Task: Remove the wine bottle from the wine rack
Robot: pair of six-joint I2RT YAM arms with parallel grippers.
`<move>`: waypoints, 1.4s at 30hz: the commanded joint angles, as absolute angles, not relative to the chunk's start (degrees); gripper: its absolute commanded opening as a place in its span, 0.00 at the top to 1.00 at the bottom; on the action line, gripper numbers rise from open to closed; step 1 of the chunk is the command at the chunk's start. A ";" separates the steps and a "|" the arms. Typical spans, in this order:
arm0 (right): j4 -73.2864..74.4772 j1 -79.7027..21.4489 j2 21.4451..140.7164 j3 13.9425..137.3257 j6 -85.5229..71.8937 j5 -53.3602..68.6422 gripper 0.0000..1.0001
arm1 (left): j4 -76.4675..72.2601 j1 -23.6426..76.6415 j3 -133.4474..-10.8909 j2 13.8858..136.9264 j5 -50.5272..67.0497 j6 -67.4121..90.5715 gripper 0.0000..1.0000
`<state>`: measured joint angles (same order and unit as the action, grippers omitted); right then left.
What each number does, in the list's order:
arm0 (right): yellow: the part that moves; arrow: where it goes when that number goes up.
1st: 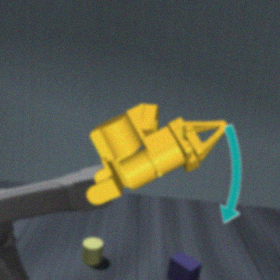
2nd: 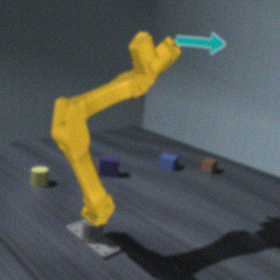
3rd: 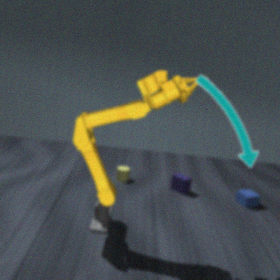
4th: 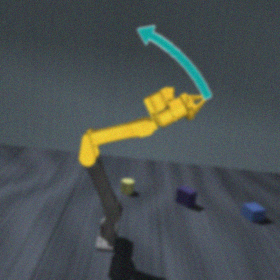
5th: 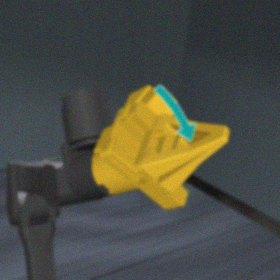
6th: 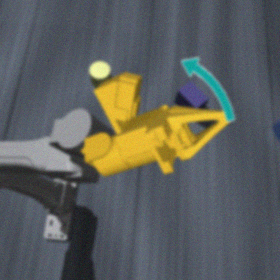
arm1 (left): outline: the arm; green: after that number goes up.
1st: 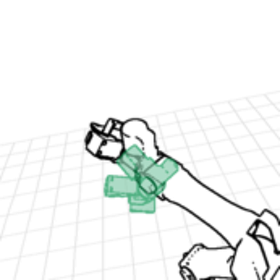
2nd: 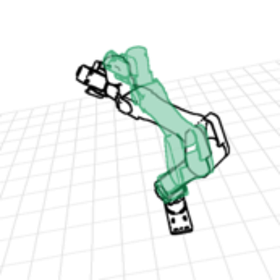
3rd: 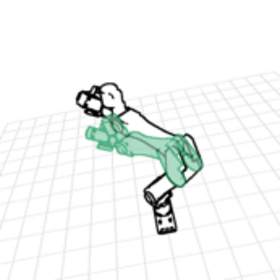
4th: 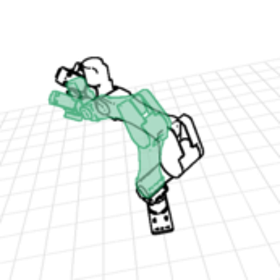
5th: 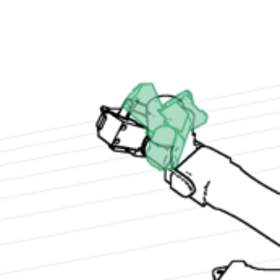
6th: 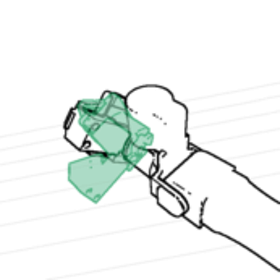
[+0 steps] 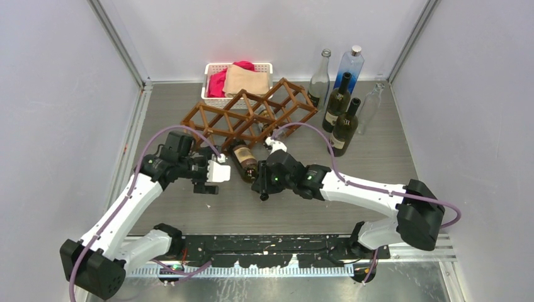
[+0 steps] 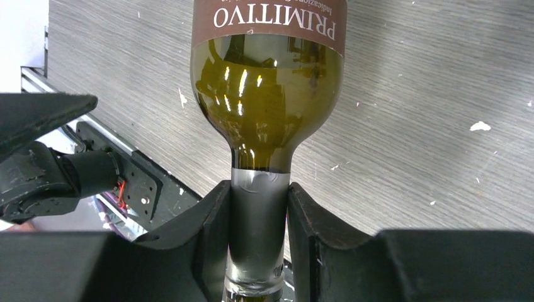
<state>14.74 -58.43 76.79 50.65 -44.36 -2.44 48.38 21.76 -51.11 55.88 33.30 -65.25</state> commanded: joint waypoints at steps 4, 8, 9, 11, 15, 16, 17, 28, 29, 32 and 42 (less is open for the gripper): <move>8.44 -59.05 82.61 53.05 -39.15 -4.95 0.99 | 38.48 21.90 -50.64 60.48 25.99 -71.74 0.10; 8.11 -59.02 86.79 55.54 -37.74 -6.12 0.99 | 35.60 21.27 -50.83 62.76 21.45 -73.25 0.18; 7.95 -58.99 87.60 56.08 -37.50 -6.74 0.99 | 34.59 21.06 -51.02 63.60 19.51 -73.35 0.21; 7.23 -59.03 89.01 56.79 -37.35 -8.58 0.99 | 32.53 20.34 -51.71 65.20 17.40 -73.39 0.27; 5.78 -58.93 91.61 57.96 -37.37 -10.28 0.99 | 31.43 19.09 -53.89 66.61 17.47 -73.58 0.32; 5.72 -58.93 92.30 58.34 -37.36 -10.72 0.97 | 31.34 19.00 -54.17 66.62 17.73 -73.93 0.34; 5.71 -58.99 92.96 58.69 -37.35 -11.29 0.95 | 31.03 18.99 -54.23 66.47 18.09 -74.37 0.35; 6.26 -59.03 99.72 61.82 -38.49 -16.95 0.63 | 36.20 18.98 -54.14 61.69 24.34 -75.09 0.45; 6.24 -59.01 100.16 62.20 -38.57 -17.33 0.58 | 37.07 19.05 -53.72 60.57 25.29 -75.79 0.45; 6.25 -58.97 101.67 63.21 -38.54 -18.72 0.50 | 39.29 19.07 -52.84 57.98 27.12 -76.98 0.44; 5.01 -59.03 105.97 65.20 -38.17 -21.95 0.35 | 42.31 19.01 -54.52 55.58 28.87 -74.26 0.41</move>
<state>7.57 -59.29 104.88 62.92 -37.89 -17.34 41.28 19.22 -52.05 56.97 25.89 -75.42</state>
